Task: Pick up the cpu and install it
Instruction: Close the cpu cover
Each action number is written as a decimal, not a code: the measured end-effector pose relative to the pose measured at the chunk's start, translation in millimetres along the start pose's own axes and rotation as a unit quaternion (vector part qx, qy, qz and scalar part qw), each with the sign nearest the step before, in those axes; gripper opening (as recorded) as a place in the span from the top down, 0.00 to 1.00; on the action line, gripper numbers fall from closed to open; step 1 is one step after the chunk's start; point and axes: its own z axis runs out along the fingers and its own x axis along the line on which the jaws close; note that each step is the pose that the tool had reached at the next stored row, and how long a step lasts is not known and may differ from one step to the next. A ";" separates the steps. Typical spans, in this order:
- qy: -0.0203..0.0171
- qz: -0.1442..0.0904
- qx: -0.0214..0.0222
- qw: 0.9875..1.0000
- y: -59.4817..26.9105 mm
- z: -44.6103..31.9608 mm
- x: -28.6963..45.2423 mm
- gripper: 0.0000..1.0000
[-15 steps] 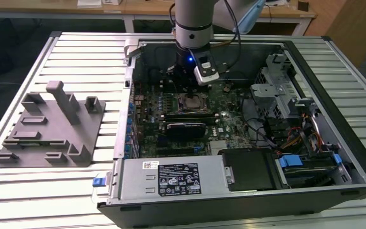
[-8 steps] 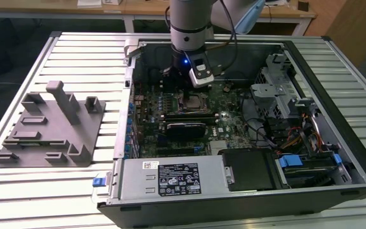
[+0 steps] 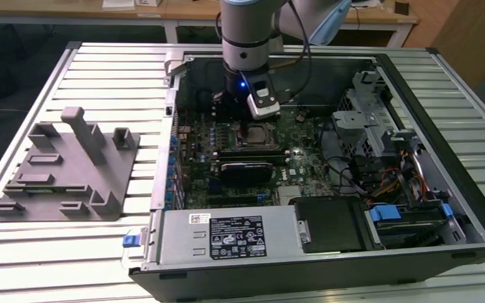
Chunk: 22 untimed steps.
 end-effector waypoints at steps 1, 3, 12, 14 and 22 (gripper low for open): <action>0.000 0.000 0.000 1.000 -0.4 0.4 0.6 0.89; 0.000 0.000 0.000 1.000 -0.5 0.5 1.0 0.89; 0.000 0.000 -0.001 1.000 -1.3 1.5 4.0 0.89; 0.000 0.000 -0.001 1.000 -1.4 2.7 4.2 0.89; 0.000 0.000 -0.001 1.000 -1.5 5.2 4.6 0.89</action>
